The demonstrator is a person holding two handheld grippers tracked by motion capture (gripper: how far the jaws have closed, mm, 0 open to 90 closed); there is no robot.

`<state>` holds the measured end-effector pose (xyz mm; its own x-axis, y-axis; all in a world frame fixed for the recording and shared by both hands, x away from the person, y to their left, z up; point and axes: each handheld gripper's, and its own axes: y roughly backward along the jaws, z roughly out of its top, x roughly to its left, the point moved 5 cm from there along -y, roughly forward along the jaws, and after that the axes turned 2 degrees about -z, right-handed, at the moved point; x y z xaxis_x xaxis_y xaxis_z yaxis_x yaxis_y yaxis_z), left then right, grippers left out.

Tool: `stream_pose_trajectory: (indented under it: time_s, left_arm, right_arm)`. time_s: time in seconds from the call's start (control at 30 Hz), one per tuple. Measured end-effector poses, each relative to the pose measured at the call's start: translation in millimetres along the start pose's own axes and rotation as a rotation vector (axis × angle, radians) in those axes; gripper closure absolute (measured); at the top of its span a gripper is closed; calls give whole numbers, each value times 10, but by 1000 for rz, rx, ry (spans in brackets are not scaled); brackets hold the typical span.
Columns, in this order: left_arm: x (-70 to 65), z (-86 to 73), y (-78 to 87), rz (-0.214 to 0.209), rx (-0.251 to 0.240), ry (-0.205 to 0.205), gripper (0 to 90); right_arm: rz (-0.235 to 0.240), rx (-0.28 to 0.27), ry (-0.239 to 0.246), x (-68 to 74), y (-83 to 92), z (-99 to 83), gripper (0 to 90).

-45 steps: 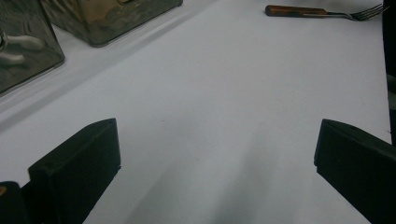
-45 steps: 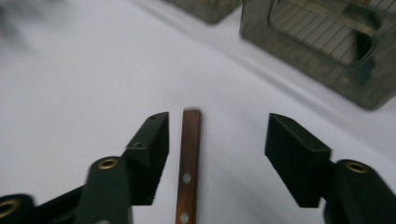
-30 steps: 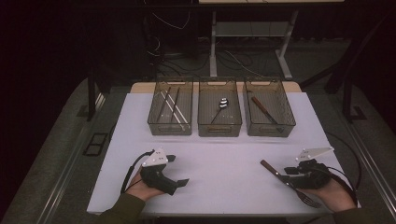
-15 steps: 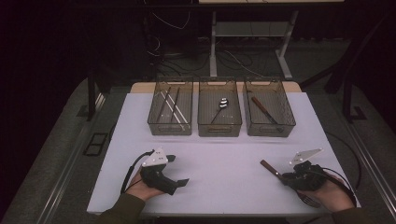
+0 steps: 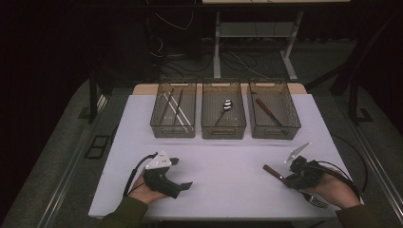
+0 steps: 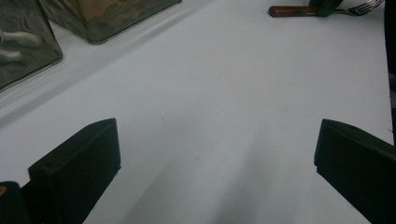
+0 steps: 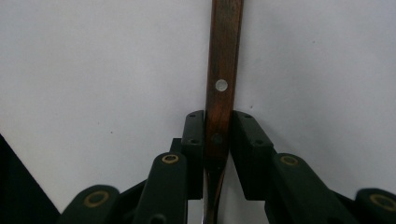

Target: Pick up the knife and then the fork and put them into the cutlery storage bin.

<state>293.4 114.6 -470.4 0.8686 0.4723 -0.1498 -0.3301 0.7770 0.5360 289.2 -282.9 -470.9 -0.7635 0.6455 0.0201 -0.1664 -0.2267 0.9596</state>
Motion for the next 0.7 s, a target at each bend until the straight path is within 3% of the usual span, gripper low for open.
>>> stream_pose_trajectory:
  time_s: [0.27,0.33,0.4,0.47,0.5,0.63,0.7]
  left_arm:
    - [0,-1,-3,-3,1,-2,0]
    - [-3,1,-3,-4,-1,-2,0]
    - [-4,2,-2,-4,-1,-3,0]
    - [-3,2,-1,-4,-1,-4,0]
    - [-4,2,-1,-4,-1,-2,0]
    - [-4,2,-1,-5,-1,-4,0]
    - [-5,4,2,-5,-2,-5,0]
  right_arm:
    - [-2,170,32,3,-33,153,754]
    - [-21,213,44,-7,-43,185,768]
    - [-21,237,32,-3,-45,206,775]
    - [-17,218,46,-12,-48,221,776]
    - [-1,196,36,-5,-40,234,776]
    - [-19,129,0,-56,-40,300,776]
    - [-17,100,6,-75,-33,331,776]
